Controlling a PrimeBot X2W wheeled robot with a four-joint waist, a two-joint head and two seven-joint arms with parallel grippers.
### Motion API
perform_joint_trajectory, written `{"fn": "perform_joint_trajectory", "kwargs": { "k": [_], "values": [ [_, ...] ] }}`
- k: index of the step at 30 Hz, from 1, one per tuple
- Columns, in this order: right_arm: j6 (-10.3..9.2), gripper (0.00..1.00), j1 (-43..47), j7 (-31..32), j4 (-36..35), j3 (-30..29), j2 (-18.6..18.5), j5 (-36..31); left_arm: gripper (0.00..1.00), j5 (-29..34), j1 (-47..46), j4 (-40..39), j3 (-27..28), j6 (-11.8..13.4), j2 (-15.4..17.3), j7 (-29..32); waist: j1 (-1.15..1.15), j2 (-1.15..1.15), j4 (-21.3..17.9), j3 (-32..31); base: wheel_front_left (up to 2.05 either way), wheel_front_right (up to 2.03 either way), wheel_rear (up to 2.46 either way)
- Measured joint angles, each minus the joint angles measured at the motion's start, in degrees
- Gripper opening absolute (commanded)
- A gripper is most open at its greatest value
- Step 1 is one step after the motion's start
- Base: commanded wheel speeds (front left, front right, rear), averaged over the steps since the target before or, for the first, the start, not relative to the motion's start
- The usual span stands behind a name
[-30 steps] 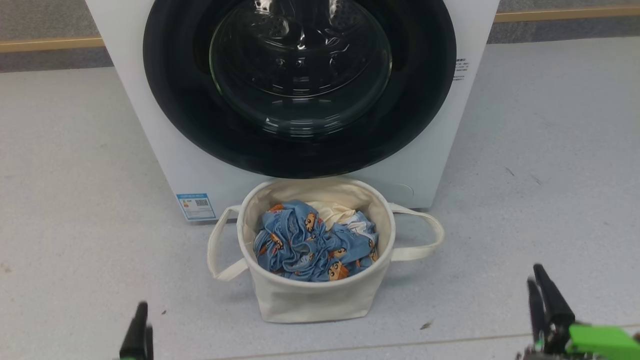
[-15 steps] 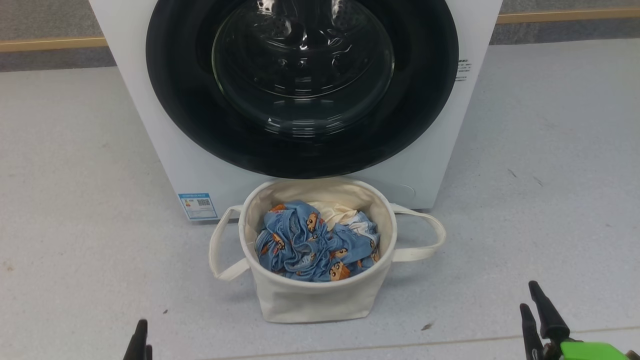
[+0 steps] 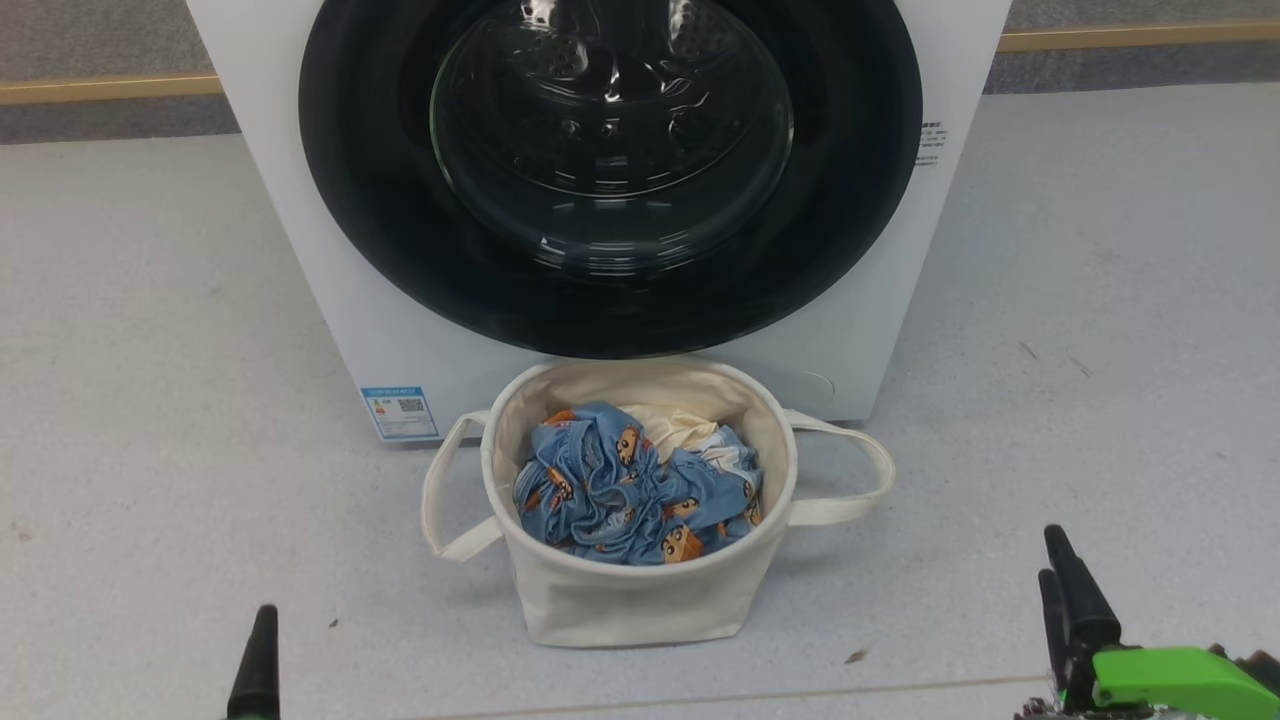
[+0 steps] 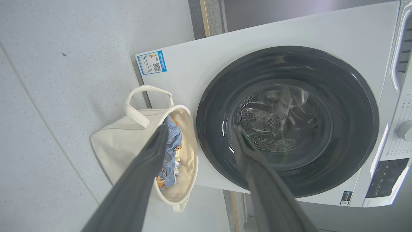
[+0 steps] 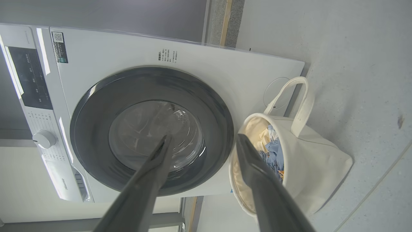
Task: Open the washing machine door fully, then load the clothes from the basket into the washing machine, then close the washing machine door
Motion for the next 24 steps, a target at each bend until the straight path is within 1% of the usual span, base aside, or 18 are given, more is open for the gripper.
{"fn": "perform_joint_trajectory", "kwargs": {
  "k": [8, 10, 14, 20, 24],
  "values": [
    [0.0, 1.0, -1.8, -1.0, -0.5, 0.8, 0.0, -5.8, 1.0, 4.3, -0.9, -1.0, -1.5, 0.8, 1.6, -1.1, 0.0, 0.0, 0.2, 0.0, 0.0, 0.0, 0.0],
    [0.0, 1.0, -2.2, -1.4, -0.5, 1.3, 0.0, -7.4, 1.0, 5.9, -1.4, -1.2, -1.7, 1.1, 2.4, -1.5, 0.0, 0.0, 0.2, 0.0, 0.0, 0.0, 0.0],
    [0.0, 1.0, -2.5, -2.0, -0.5, 2.0, 0.0, -11.4, 1.0, 9.2, -2.0, -1.8, -3.2, 1.2, 4.2, -2.0, 0.0, 0.0, 0.3, -0.1, 0.0, 0.0, 0.0],
    [0.0, 1.0, -4.3, -3.2, -1.0, 2.7, 0.0, -19.0, 1.0, 13.6, -3.1, -2.2, -5.2, 1.2, 5.7, -3.1, 0.0, 0.0, 0.5, -0.1, 0.0, 0.0, 0.0],
    [0.0, 1.0, -4.4, -3.8, -1.7, 3.5, 0.0, -23.7, 1.0, 17.5, -4.0, -2.2, -6.3, 2.2, 7.1, -3.5, 0.0, 0.0, 0.6, -0.2, 0.0, 0.0, 0.0]
  ]
}}
